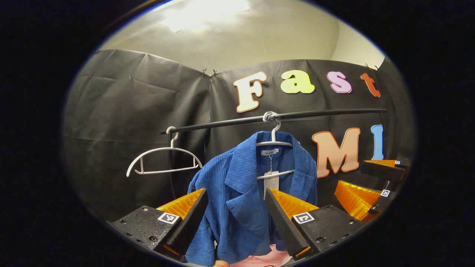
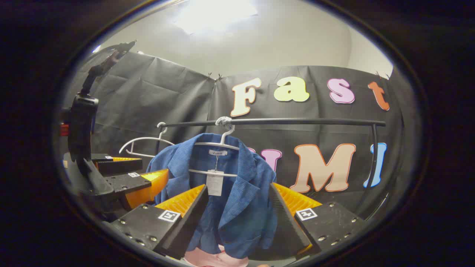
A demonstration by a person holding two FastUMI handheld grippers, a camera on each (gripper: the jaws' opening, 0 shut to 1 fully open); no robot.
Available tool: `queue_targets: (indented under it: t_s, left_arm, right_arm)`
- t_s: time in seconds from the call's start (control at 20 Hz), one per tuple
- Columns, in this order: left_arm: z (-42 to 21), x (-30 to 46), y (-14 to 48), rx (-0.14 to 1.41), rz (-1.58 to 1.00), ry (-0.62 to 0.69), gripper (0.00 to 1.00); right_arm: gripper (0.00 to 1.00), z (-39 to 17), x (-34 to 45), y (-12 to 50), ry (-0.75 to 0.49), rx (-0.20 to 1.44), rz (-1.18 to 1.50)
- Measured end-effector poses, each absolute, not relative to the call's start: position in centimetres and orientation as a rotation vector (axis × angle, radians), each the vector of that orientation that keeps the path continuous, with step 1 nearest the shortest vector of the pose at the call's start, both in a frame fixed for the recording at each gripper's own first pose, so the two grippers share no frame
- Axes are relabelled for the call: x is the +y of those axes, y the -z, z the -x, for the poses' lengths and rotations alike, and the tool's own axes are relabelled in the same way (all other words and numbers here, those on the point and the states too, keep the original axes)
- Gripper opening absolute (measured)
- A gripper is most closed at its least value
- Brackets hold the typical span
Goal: Grasp the clothes on the hanger with both hands and then place them into the laundry hamper below.
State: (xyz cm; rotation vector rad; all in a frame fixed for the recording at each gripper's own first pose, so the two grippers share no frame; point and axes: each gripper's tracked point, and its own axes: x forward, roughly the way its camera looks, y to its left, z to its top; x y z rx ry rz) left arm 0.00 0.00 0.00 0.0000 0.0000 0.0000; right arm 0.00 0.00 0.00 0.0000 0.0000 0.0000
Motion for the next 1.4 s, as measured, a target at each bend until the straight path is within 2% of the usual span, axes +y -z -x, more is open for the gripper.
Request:
queue_targets:
  t_s: [0.1, 0.15, 0.2, 0.25, 0.3, 0.5, 0.55, 0.6, 0.8, 0.9, 0.95, 1.0, 1.05, 1.1, 1.3, 1.35, 1.4]
  left_arm:
    - [-0.1, 0.0, -0.2, -0.007, -0.004, -0.001, 0.92]
    - [0.0, -0.1, 0.0, -0.006, -0.008, 0.001, 0.95]
    - [-0.1, -0.1, 0.1, -0.005, -0.009, 0.004, 0.92]
    - [0.0, -0.1, 0.0, -0.006, -0.008, 0.008, 0.95]
    - [-0.1, -0.1, 0.0, -0.006, -0.007, 0.011, 0.92]
    - [-0.2, -0.2, 0.3, 0.016, -0.001, 0.017, 0.92]
    - [-0.2, -0.2, 0.4, 0.022, 0.001, 0.014, 0.95]
    - [-0.3, -0.2, 0.4, 0.028, 0.002, 0.01, 0.92]
    - [-0.8, -0.4, 1.2, 0.063, -0.003, 0.001, 0.92]
    - [-1.4, -0.8, 2.0, 0.086, -0.009, 0.0, 0.92]
    - [-2.0, -1.2, 2.9, 0.101, -0.011, -0.003, 0.95]
    - [-2.5, -1.5, 3.6, 0.119, -0.012, -0.005, 0.92]
    - [-3.3, -1.4, 4.5, 0.138, -0.009, -0.006, 0.95]
    - [-3.7, -1.5, 5.4, 0.159, -0.003, -0.008, 0.92]
    - [-4.8, -1.3, 8.2, 0.214, 0.008, -0.044, 0.92]
    - [-5.1, -1.2, 8.7, 0.22, 0.006, -0.053, 0.96]
    - [-5.6, -1.2, 9.1, 0.223, 0.004, -0.065, 0.92]
  right_arm:
    - [0.97, -0.1, 0.1, 0.2, -0.009, 0.002, 0.008]
    - [0.97, -0.1, 0.0, 0.2, -0.01, 0.003, 0.007]
    - [0.97, -0.1, -0.2, 0.2, -0.013, 0.004, 0.002]
    - [0.98, -0.1, -0.3, 0.3, -0.014, 0.005, -0.002]
    - [0.97, -0.1, -0.5, 0.3, -0.012, 0.005, -0.001]
    - [0.97, -0.5, -1.1, 0.0, -0.005, -0.005, 0.007]
    - [0.97, -0.5, -1.3, 0.0, -0.002, -0.008, 0.007]
    - [0.96, -0.6, -1.4, -0.1, 0.001, -0.009, 0.009]
    - [0.96, -0.6, -1.6, 0.1, 0.004, -0.007, 0.015]
    - [0.96, -0.8, -1.7, 0.3, 0.004, -0.002, 0.011]
    - [0.96, -0.8, -1.8, 0.4, 0.006, 0.001, 0.012]
    - [0.97, -0.8, -2.0, 0.6, 0.01, 0.005, 0.015]
    - [0.97, -0.8, -2.2, 0.8, 0.016, 0.008, 0.019]
    - [0.98, -0.8, -2.4, 0.9, 0.022, 0.01, 0.025]
    - [0.97, -0.7, -3.7, 1.3, 0.05, 0.025, 0.044]
    - [0.97, -0.7, -4.0, 1.4, 0.056, 0.029, 0.047]
    - [0.97, -0.8, -4.3, 1.5, 0.063, 0.032, 0.051]
